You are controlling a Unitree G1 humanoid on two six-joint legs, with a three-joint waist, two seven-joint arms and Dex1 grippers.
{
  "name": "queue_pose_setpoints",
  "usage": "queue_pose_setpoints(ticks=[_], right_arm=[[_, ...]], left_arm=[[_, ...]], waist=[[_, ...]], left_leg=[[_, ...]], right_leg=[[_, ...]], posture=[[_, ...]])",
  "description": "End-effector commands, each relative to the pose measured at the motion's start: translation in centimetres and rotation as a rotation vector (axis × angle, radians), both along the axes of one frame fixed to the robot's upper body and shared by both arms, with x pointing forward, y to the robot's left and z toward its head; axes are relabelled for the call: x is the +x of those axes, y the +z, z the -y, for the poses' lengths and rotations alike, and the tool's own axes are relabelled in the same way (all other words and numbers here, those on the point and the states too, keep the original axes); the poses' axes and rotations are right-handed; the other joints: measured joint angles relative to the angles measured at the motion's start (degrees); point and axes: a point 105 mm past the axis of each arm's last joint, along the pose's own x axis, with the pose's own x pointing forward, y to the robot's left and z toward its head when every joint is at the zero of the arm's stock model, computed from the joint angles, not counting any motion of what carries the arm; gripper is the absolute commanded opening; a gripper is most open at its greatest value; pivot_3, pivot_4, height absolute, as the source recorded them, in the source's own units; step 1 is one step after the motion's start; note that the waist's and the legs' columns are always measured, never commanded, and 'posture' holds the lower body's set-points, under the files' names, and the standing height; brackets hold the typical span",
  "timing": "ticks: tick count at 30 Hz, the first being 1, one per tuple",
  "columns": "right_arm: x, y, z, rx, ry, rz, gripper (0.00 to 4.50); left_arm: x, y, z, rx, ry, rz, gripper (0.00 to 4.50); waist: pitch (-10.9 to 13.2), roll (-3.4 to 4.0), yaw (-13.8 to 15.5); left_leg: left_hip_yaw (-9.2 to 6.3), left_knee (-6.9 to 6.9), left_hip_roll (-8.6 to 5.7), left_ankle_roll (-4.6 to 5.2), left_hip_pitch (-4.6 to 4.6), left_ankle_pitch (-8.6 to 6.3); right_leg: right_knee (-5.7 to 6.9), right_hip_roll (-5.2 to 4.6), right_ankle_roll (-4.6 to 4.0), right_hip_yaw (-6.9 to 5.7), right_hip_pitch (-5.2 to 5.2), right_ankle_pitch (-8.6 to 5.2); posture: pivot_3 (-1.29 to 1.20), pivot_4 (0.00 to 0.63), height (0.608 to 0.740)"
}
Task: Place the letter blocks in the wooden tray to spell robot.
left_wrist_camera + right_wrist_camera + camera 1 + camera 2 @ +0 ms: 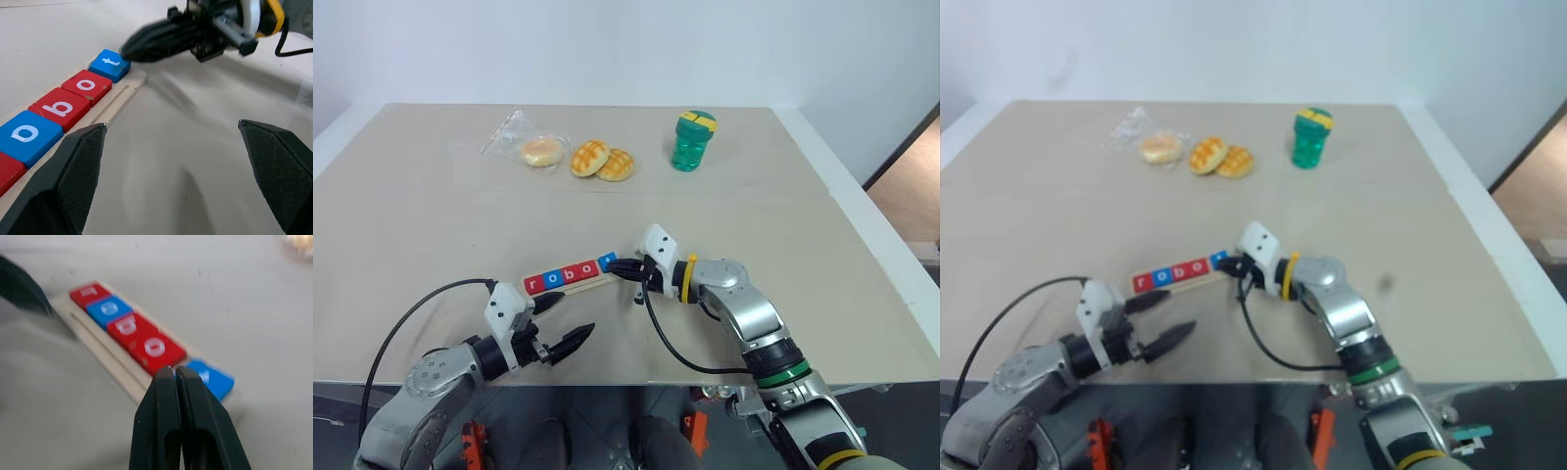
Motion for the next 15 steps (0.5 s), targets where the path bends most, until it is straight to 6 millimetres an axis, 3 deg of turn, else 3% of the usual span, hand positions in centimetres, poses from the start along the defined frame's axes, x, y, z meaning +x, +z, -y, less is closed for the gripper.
queue_pose_setpoints(ticks=[1, 7, 15], right_arm=[[0.7, 3.0, 0.4, 0.057, -0.035, 0.077, 0.07], [1.8, 1.9, 1.0, 0.029, -0.104, 0.080, 0.07], [1.8, 0.2, 1.0, 0.001, -0.102, 0.053, 0.07]], left_arm=[[0.0, 1.2, 0.3, -0.004, -0.012, 0.064, 4.50], [0.2, 1.3, 0.4, -0.005, -0.017, 0.068, 4.50], [0.2, 1.3, 0.4, 0.000, -0.011, 0.069, 4.50]], waist=[[0.00, 0.00, 0.00], [0.00, 0.00, 0.01], [0.00, 0.00, 0.00]], left_leg=[[0.00, 0.00, 0.00, 0.00, 0.00, 0.00], [0.01, 0.01, -0.01, 0.00, 0.00, 0.00], [0.02, 0.00, -0.01, 0.00, -0.01, 0.00]], right_leg=[[0.00, 0.00, 0.00, 0.01, 0.00, 0.00], [0.00, 0.00, 0.00, 0.01, 0.00, 0.01], [0.00, 0.00, 0.01, 0.02, -0.01, 0.01]], posture=[[0.00, 0.150, 0.740], [0.00, 0.150, 0.740], [0.00, 0.150, 0.740]])
